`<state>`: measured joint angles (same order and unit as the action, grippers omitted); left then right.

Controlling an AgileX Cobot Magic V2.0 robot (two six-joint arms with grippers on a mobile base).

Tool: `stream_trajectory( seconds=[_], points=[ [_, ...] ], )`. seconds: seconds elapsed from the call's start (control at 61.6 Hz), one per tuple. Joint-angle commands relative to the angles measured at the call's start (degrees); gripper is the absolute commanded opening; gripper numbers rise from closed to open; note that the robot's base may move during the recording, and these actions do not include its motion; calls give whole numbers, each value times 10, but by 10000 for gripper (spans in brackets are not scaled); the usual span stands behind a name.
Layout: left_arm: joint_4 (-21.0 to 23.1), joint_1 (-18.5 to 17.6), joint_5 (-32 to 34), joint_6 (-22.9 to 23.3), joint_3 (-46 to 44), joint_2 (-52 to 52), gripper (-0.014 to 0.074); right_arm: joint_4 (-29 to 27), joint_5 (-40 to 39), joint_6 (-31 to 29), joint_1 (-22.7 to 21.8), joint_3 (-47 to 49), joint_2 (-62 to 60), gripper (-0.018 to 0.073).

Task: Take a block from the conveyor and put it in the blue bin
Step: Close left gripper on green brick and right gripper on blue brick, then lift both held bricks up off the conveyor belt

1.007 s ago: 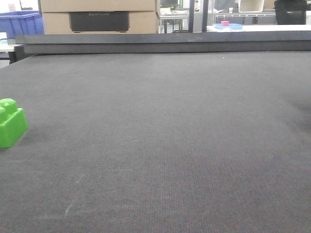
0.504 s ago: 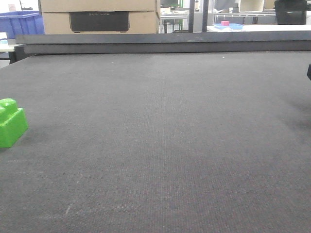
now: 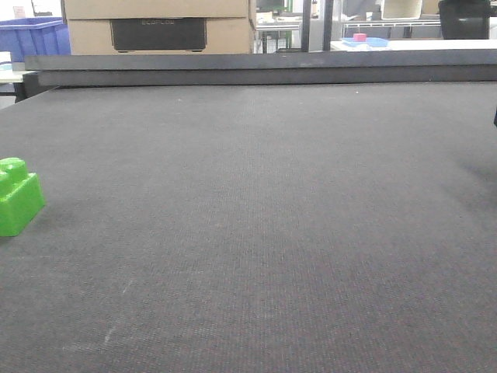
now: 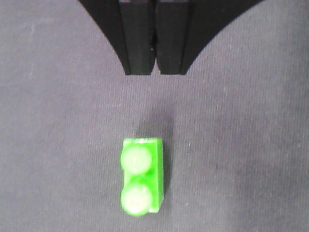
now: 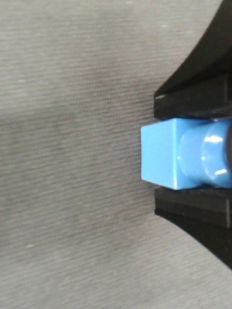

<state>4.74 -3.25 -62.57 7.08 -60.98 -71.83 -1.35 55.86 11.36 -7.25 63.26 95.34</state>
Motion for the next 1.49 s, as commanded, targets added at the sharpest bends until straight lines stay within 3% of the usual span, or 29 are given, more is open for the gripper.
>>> stream_trajectory(
  seconds=[0.0,0.162,0.292,0.39,0.439,0.52,0.715,1.235,1.365,1.478],
  points=[
    [6,2,7,6,-33,-27,-111,7,14,-5,-1,2,-14,-162],
    [6,-2,13,6,-64,-75,-93,7,19,-5,-1,2,-56,-162],
    [6,-29,36,6,-64,-102,101,7,10,-5,-1,2,-81,-162],
    [1,-57,69,6,-64,-120,320,7,5,-5,-1,2,-86,-162],
    [1,-68,78,9,-64,-130,388,6,6,-5,-1,2,-86,-162],
    [-6,-75,81,25,-64,-147,426,6,9,-5,-1,1,-86,-162],
    [-78,-73,81,100,-64,-196,424,6,13,-5,-1,1,-86,-162],
    [-83,-73,116,100,-64,-267,418,5,13,-5,-1,1,-86,-162],
    [-86,-73,124,100,-64,-269,340,0,13,-5,-1,1,-86,-162],
    [-88,-73,130,93,-64,-274,185,-24,13,-5,-1,1,-86,-162]
  ],
)
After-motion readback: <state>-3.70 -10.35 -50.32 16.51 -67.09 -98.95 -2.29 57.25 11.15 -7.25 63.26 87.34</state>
